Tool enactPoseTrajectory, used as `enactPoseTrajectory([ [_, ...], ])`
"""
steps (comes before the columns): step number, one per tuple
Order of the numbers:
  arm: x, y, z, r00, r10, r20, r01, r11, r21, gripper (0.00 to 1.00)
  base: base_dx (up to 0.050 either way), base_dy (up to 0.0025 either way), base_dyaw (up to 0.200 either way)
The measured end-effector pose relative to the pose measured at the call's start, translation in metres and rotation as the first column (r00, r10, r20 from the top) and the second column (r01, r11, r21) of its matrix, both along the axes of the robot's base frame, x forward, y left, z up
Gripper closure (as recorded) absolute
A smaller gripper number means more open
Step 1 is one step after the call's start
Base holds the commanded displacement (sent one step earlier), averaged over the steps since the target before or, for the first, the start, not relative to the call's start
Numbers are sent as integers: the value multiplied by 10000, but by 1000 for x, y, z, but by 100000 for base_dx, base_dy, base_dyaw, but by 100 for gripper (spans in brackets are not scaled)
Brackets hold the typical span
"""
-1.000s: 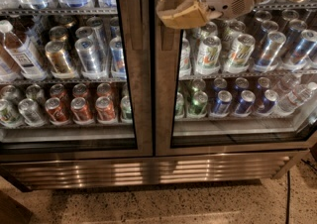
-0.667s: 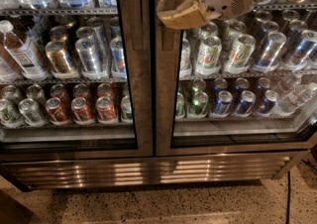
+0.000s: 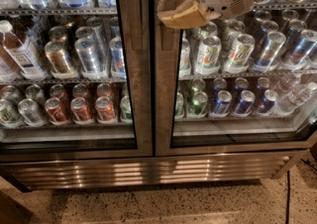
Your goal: Open right fridge door
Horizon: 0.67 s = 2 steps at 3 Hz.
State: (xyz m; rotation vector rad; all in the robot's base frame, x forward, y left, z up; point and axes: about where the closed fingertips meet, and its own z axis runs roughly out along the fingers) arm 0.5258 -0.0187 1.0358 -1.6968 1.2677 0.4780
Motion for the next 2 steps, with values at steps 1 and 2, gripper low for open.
enactPoseTrajectory([
  [1,2,-1,-1,9999,-36,120,38,9999,-123,100,0,0,0],
  [2,4,-3,0,9987,-103,503,120,9993,-341,100,0,0,0],
])
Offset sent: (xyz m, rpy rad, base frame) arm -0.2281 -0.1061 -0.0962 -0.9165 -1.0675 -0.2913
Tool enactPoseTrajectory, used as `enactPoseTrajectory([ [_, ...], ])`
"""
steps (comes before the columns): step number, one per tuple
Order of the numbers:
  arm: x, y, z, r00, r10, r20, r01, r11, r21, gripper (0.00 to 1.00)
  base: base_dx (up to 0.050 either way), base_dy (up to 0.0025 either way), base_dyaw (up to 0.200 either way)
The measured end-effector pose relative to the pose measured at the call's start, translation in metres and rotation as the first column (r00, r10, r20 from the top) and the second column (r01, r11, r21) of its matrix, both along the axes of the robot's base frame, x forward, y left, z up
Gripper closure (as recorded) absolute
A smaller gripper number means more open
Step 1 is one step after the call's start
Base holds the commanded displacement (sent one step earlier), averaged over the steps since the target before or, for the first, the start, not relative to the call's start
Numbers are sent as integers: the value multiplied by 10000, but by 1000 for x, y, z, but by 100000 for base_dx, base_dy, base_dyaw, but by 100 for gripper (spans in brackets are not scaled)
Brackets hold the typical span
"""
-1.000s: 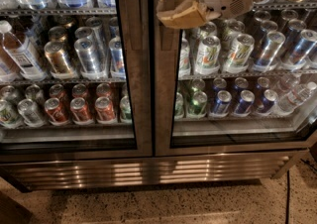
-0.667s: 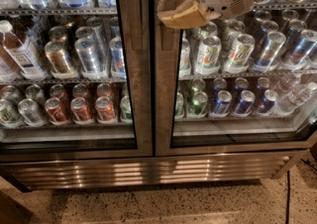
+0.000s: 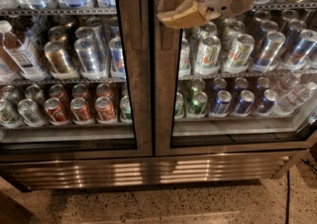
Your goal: Open right fridge door
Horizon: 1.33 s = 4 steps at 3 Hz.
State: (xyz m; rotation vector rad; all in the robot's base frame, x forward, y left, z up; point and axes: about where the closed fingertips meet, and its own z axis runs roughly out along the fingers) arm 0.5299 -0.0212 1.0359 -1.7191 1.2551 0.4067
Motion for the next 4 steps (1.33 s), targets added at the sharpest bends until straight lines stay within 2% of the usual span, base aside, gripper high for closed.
enactPoseTrajectory([
  [1,0,0,0,10000,-2,1,2,10000,-1,100,0,0,0],
  [2,4,-7,2,9985,-452,315,457,9988,-162,100,0,0,0],
  [3,4,-7,2,9985,-452,317,458,9988,-163,100,0,0,0],
  [4,4,-5,1,9894,-779,1227,839,9955,-445,100,0,0,0],
])
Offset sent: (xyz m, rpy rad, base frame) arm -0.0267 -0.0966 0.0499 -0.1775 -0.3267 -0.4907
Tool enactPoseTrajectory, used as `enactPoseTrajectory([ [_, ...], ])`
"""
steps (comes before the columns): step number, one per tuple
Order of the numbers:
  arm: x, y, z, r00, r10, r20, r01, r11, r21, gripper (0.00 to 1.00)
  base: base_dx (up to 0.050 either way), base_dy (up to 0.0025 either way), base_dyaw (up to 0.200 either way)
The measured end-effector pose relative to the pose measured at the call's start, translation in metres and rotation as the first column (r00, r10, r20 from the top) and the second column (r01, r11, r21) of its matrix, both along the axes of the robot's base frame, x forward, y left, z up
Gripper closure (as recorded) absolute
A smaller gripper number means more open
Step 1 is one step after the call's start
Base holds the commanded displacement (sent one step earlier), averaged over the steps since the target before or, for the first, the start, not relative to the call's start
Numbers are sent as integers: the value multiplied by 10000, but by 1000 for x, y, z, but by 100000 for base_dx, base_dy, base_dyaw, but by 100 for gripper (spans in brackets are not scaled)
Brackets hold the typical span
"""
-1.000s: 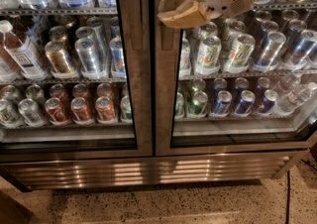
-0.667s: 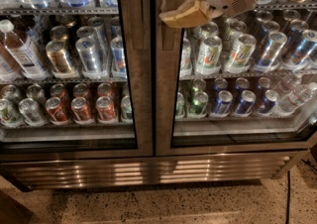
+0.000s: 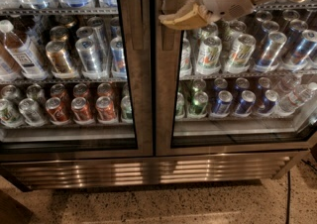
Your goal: Open right fridge door
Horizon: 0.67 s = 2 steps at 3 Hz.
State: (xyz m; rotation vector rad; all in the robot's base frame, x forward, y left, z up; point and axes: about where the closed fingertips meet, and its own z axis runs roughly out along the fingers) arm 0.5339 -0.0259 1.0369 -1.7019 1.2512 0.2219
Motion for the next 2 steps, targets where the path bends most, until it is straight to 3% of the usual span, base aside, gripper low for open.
enactPoseTrajectory([
  [1,0,1,0,9985,-141,520,154,9996,-241,100,0,0,0],
  [2,0,1,0,9985,-142,521,155,9996,-243,100,0,0,0],
])
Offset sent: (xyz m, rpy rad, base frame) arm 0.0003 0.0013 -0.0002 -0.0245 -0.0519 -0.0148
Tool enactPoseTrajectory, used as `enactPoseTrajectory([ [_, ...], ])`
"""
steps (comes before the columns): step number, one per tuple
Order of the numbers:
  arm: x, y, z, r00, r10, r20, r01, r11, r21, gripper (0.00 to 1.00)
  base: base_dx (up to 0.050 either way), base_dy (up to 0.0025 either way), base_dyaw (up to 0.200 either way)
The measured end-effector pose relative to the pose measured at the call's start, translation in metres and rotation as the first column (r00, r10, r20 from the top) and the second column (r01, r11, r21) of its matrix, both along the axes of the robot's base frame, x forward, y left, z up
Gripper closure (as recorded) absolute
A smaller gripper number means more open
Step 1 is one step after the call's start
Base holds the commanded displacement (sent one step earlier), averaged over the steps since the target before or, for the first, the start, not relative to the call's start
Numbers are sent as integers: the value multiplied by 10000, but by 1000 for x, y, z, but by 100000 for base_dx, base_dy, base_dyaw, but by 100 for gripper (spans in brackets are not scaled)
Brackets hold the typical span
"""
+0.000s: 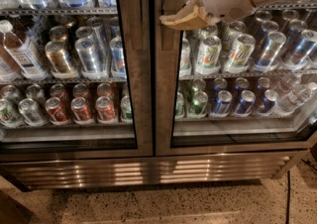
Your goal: Open right fridge door
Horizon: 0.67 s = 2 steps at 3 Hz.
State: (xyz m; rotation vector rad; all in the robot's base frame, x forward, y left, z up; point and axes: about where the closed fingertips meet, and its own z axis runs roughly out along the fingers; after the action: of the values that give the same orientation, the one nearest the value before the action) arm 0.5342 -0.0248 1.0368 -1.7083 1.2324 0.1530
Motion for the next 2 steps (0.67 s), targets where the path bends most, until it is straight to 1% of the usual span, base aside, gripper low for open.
enactPoseTrajectory([
  [1,1,-2,0,10000,-26,30,26,10000,-62,100,0,0,0],
  [2,3,-5,2,9991,-67,425,82,9993,-360,100,0,0,0],
])
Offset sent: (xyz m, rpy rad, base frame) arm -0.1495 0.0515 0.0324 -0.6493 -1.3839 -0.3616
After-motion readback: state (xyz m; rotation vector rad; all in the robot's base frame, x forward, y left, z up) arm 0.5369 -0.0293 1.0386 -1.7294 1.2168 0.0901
